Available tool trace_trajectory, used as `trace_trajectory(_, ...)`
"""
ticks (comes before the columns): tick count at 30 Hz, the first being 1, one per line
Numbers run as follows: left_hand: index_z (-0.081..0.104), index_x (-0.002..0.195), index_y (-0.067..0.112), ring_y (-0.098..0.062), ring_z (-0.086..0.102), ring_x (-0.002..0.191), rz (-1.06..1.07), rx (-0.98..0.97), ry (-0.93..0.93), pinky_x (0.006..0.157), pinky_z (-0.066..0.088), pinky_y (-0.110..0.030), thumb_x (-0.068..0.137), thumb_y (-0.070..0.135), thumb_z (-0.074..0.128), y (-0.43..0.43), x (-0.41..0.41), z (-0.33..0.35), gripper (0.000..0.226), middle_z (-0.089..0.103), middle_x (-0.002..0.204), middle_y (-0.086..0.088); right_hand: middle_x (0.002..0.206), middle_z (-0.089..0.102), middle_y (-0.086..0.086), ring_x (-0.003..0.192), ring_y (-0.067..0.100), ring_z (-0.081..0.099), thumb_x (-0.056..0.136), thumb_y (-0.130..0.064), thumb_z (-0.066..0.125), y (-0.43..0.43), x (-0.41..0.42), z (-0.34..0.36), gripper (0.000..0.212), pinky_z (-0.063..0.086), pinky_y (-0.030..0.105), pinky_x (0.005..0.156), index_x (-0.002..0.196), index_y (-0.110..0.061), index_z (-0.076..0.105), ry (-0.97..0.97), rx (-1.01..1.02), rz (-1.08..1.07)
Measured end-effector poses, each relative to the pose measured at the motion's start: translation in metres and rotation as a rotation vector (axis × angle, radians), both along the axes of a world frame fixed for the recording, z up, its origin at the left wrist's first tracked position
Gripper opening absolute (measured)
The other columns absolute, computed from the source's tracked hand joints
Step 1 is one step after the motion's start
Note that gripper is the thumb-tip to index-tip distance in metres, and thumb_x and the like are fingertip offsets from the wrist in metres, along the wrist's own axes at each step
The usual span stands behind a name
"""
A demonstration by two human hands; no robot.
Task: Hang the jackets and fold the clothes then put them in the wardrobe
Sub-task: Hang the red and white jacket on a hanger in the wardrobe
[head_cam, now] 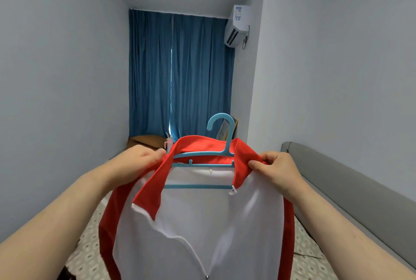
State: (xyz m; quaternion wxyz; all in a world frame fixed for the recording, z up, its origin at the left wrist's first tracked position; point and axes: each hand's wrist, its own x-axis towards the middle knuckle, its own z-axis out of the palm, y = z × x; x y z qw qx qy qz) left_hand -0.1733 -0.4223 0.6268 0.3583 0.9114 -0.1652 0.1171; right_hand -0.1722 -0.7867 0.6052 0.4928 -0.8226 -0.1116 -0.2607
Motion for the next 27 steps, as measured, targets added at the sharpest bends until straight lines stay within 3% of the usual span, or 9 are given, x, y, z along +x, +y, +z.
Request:
trace_trajectory(2, 0.073, 0.068, 0.020, -0.010, 0.069, 0.069, -0.087, -0.311, 0.149, 0.069, 0.051, -0.025, 0.054, 0.086, 0.063, 0.008, -0.006, 0.000, 0.068, 0.074, 0.076, 0.001, 0.064, 0.071, 0.002, 0.057, 0.007, 0.055, 0.081, -0.016, 0.081, -0.005, -0.001, 0.000, 0.018, 0.047, 0.028, 0.062, 0.065, -0.023, 0.077, 0.010, 0.039, -0.005)
trace_trajectory(4, 0.080, 0.087, 0.026, -0.015, 0.074, 0.086, -0.171, -0.432, 0.302, 0.069, 0.054, -0.019, 0.043, 0.085, 0.073, 0.017, -0.006, -0.003, 0.073, 0.077, 0.094, -0.003, 0.063, 0.070, 0.005, 0.057, 0.008, 0.055, 0.081, -0.015, 0.081, -0.009, -0.001, 0.001, 0.016, 0.047, 0.028, 0.062, 0.066, -0.016, 0.076, 0.032, 0.087, -0.010)
trace_trajectory(8, 0.076, 0.110, 0.023, -0.028, 0.069, 0.108, -0.193, -0.692, 0.500, 0.090, 0.053, -0.040, 0.067, 0.076, 0.066, 0.022, -0.001, -0.021, 0.069, 0.072, 0.118, -0.012, 0.062, 0.066, 0.002, 0.058, 0.011, 0.055, 0.083, -0.014, 0.080, -0.018, 0.002, 0.002, 0.015, 0.045, 0.027, 0.061, 0.070, -0.007, 0.074, 0.066, 0.186, -0.030)
trace_trajectory(12, 0.076, 0.110, 0.014, -0.033, 0.069, 0.107, -0.177, -0.791, 0.417, 0.097, 0.049, -0.045, 0.076, 0.068, 0.061, 0.016, -0.001, -0.019, 0.065, 0.070, 0.117, -0.018, 0.070, 0.069, 0.007, 0.063, 0.014, 0.058, 0.084, -0.017, 0.079, -0.022, 0.001, 0.006, 0.015, 0.047, 0.027, 0.062, 0.077, -0.005, 0.075, 0.122, 0.186, -0.016)
trace_trajectory(15, 0.075, 0.091, 0.006, -0.026, 0.070, 0.082, -0.108, -0.564, 0.201, 0.076, 0.052, -0.033, 0.061, 0.062, 0.077, 0.018, -0.005, 0.002, 0.064, 0.075, 0.090, -0.008, 0.064, 0.068, -0.001, 0.060, 0.007, 0.055, 0.083, -0.021, 0.080, -0.027, -0.001, 0.011, 0.014, 0.045, 0.027, 0.061, 0.073, -0.012, 0.077, 0.140, 0.057, -0.035)
trace_trajectory(18, 0.064, 0.067, 0.015, -0.003, 0.052, 0.057, 0.111, -0.172, -0.224, 0.056, 0.039, -0.019, 0.080, 0.033, 0.078, 0.025, 0.000, 0.016, 0.026, 0.058, 0.057, 0.013, 0.057, 0.063, -0.008, 0.052, 0.002, 0.050, 0.082, -0.023, 0.081, -0.026, -0.003, 0.016, 0.016, 0.042, 0.021, 0.053, 0.069, -0.014, 0.076, 0.123, -0.016, -0.076)
trace_trajectory(21, 0.067, 0.080, 0.023, -0.013, 0.060, 0.073, 0.127, -0.038, -0.353, 0.067, 0.045, -0.028, 0.084, 0.027, 0.073, 0.017, -0.004, 0.021, 0.008, 0.064, 0.074, 0.009, 0.059, 0.068, -0.004, 0.052, 0.003, 0.054, 0.081, -0.020, 0.081, -0.019, -0.006, 0.022, 0.015, 0.043, 0.015, 0.049, 0.069, -0.012, 0.077, 0.075, 0.097, -0.044)
trace_trajectory(23, 0.069, 0.095, 0.026, -0.014, 0.060, 0.086, 0.089, 0.072, -0.445, 0.077, 0.046, -0.033, 0.083, 0.033, 0.070, 0.006, -0.008, 0.021, 0.014, 0.065, 0.089, 0.008, 0.061, 0.070, -0.005, 0.053, 0.002, 0.057, 0.082, -0.019, 0.080, -0.014, -0.008, 0.027, 0.015, 0.046, 0.015, 0.050, 0.068, -0.015, 0.077, 0.051, 0.121, 0.006)
trace_trajectory(27, 0.052, 0.077, 0.030, -0.015, 0.059, 0.073, 0.103, 0.396, -0.484, 0.059, 0.045, -0.031, 0.087, 0.047, 0.054, -0.020, -0.015, 0.020, 0.019, 0.059, 0.073, 0.012, 0.072, 0.074, -0.010, 0.064, -0.002, 0.062, 0.090, -0.014, 0.072, -0.003, -0.009, 0.032, 0.018, 0.050, 0.013, 0.063, 0.076, -0.024, 0.078, 0.005, 0.057, 0.122)
